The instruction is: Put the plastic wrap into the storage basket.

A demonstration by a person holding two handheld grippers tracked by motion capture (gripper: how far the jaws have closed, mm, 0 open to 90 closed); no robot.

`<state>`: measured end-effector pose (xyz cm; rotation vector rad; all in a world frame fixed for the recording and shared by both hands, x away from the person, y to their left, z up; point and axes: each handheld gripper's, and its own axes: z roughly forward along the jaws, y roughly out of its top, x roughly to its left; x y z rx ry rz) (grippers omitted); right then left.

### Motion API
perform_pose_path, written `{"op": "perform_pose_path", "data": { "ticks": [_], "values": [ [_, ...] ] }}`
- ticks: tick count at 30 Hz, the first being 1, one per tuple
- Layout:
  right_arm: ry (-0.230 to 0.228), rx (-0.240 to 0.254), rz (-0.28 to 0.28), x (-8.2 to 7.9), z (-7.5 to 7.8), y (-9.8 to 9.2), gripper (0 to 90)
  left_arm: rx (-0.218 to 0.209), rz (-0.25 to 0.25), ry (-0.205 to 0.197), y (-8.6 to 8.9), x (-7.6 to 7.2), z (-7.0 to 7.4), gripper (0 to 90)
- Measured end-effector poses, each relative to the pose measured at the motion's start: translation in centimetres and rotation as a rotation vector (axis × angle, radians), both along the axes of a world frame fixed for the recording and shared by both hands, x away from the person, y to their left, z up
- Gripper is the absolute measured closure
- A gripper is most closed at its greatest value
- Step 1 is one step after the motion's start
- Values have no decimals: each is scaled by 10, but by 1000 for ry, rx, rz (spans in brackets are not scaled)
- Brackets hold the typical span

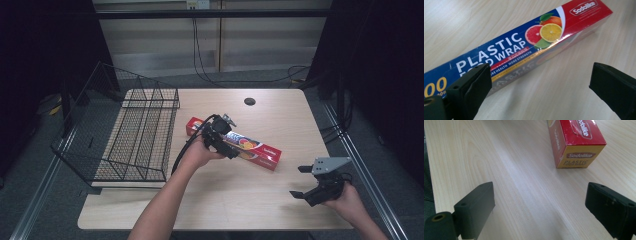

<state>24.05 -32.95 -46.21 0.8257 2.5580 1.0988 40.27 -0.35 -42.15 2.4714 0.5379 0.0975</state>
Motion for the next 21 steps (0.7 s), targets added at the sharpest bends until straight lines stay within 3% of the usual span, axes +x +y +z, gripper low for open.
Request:
{"op": "perform_pose_path", "data": {
  "ticks": [1, 8, 9, 14, 21],
  "values": [
    [-2, 2, 4, 0, 0, 0, 87, -9, 10, 19, -1, 4, 0, 38],
    [0, 5, 8, 1, 0, -1, 86, -15, 11, 5, -3, 12, 2, 39],
    [-3, 11, 3, 0, 0, -1, 86, -20, 7, 26, -4, 16, 0, 40],
    [-3, 10, 4, 0, 1, 0, 86, 25, 0, 10, -9, 22, 0, 43],
    [-6, 3, 21, 0, 0, 1, 87, 20, -22, 26, -16, 28, -3, 43]
  ]
}}
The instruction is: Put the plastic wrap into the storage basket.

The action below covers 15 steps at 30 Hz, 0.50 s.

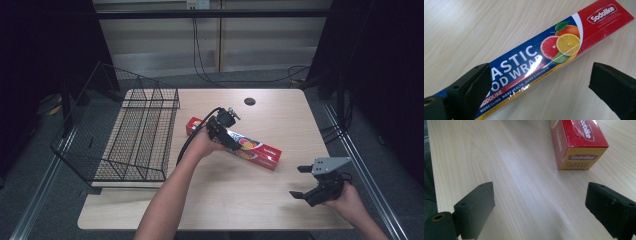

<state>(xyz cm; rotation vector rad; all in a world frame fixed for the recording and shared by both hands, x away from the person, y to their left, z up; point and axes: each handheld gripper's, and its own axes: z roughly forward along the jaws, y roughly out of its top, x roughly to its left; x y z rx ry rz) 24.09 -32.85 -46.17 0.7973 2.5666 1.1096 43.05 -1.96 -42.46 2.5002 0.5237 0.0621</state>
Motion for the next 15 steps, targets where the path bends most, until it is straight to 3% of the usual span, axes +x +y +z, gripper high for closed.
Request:
{"op": "perform_pose_path", "data": {
  "ticks": [6, 9, 12, 15],
  "values": [
    [-1, 0, 7, 0, 1, 0, 88, 8, 6, 11, -6, 6, -5, 40],
    [-2, -2, 13, 0, 1, 1, 90, -13, 11, 19, -8, 7, -7, 43],
    [1, -2, 16, 0, 1, 0, 94, 2, 1, 2, -10, 8, -8, 44],
    [1, -1, 11, 0, 1, -1, 94, 10, 2, 13, -10, 8, -10, 44]
  ]
}}
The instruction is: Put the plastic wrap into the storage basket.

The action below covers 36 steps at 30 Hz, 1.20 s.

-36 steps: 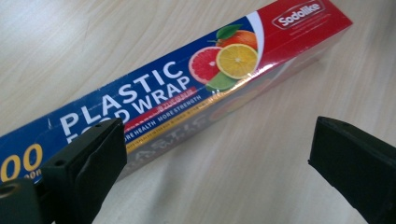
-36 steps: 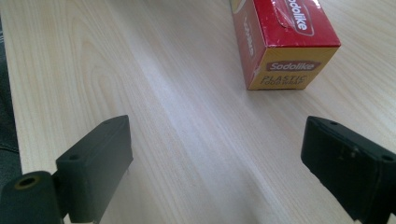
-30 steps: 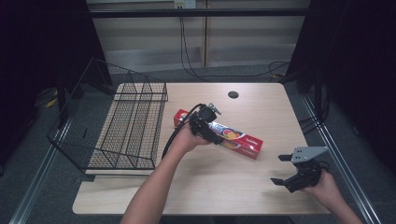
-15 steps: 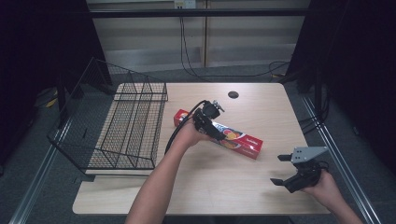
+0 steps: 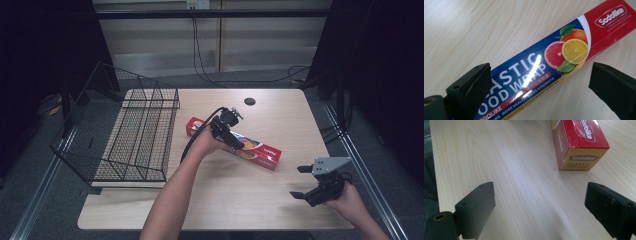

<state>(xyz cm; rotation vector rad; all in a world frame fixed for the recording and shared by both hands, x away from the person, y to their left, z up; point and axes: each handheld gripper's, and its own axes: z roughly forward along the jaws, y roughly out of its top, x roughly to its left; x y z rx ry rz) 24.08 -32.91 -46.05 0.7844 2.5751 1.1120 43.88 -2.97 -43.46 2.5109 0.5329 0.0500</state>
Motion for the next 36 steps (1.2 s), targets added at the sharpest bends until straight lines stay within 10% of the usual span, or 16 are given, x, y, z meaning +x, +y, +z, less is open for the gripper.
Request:
{"op": "perform_pose_path", "data": {
  "ticks": [36],
  "values": [
    [16, -12, 19, 1, -1, 4, 104, -35, -61, -16, -1, 14, -13, 19]
  ]
}}
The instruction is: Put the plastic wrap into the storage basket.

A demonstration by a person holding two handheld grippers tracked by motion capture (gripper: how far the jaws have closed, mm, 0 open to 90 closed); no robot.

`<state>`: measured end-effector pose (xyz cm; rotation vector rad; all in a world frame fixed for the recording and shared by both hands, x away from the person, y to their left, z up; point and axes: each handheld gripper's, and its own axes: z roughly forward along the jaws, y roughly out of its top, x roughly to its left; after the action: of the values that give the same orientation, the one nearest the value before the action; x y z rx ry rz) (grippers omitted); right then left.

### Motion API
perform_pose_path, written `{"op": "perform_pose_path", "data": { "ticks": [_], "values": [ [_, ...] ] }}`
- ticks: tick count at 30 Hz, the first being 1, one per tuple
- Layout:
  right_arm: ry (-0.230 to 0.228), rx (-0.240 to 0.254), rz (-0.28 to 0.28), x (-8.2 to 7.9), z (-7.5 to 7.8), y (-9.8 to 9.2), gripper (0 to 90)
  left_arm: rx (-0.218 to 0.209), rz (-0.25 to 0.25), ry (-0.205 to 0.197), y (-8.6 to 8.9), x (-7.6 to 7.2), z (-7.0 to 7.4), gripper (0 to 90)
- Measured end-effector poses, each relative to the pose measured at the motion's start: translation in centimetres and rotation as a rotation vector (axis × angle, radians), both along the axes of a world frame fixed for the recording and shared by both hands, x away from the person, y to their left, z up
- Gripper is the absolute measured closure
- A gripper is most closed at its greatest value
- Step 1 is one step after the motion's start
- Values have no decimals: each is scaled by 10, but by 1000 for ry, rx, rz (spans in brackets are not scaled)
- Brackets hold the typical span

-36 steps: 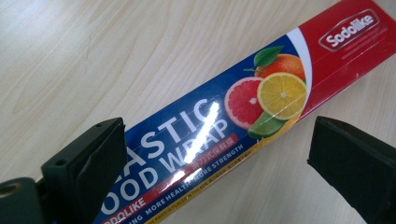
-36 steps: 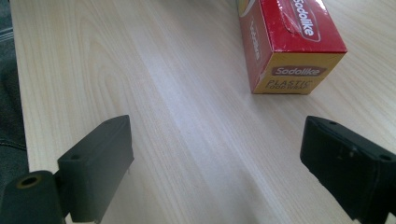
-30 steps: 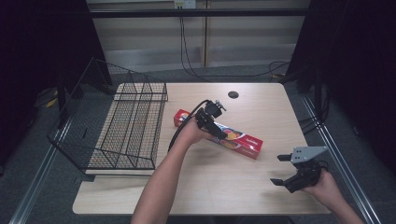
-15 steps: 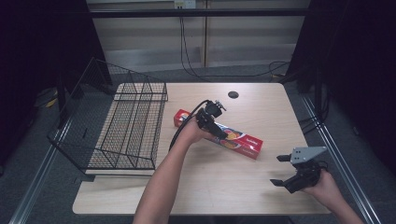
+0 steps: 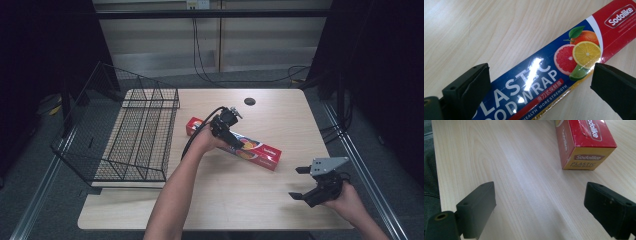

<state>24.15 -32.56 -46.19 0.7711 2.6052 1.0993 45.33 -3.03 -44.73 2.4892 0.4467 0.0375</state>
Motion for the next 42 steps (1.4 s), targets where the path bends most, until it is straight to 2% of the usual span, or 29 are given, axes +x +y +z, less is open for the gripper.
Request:
{"op": "perform_pose_path", "data": {
  "ticks": [3, 4, 6, 7, 8, 9, 10, 14, 16, 17, 18, 19, 21, 24, 25, 28, 36, 40, 42],
  "values": [
    [-1, 1, -1, 0, 0, 0, 105, 1, 1, -3, 0, -1, 0, 22],
    [0, 1, -1, 0, 0, 0, 106, 12, -13, -16, 0, 0, 0, 22],
    [0, 0, -4, 0, 1, 0, 106, 9, -1, -22, -2, -2, -1, 24],
    [1, 7, -1, 0, 0, -1, 107, 23, -17, -31, -2, -1, -1, 22],
    [1, 10, -3, 0, 1, -1, 107, 10, 1, -24, -3, -2, -2, 22],
    [2, 10, -4, 0, 1, -1, 107, 10, 1, -24, -3, -2, -2, 26],
    [0, 9, -4, 0, 1, -1, 107, 16, 12, -6, -3, 1, -4, 21],
    [0, 7, -3, 0, 1, -1, 109, 8, 10, 3, -4, 2, -6, 8],
    [4, 10, -4, 0, 1, -1, 109, 12, 5, -2, -4, 2, -5, 12],
    [5, 9, -4, 0, 0, -1, 109, 25, -14, -4, -3, 2, -5, 18],
    [3, 8, 0, 0, 0, -1, 109, 15, -1, 4, -3, 1, -5, 22],
    [5, 9, 0, 0, 0, -1, 109, 32, -26, -3, -2, 2, -4, 25],
    [4, 7, 0, 0, 0, -1, 110, 25, -20, 8, -2, 0, -5, 31],
    [6, 10, -1, 0, 0, -2, 109, 37, -39, 2, -2, -1, -5, 35],
    [6, 12, -3, 0, 1, -2, 109, 26, -34, 10, -1, -3, -5, 41],
    [5, 12, -3, 0, 1, -2, 110, 35, -43, 18, 0, -7, -5, 54],
    [3, 12, -1, 0, 2, -1, 109, 41, -75, 10, 8, -17, -2, 134],
    [6, 18, -4, 1, 2, 0, 110, 55, -100, -1, 8, -21, -3, 134],
    [3, 24, -2, 2, 2, 0, 109, 58, -97, 13, 7, -22, -3, 132]
  ]
}}
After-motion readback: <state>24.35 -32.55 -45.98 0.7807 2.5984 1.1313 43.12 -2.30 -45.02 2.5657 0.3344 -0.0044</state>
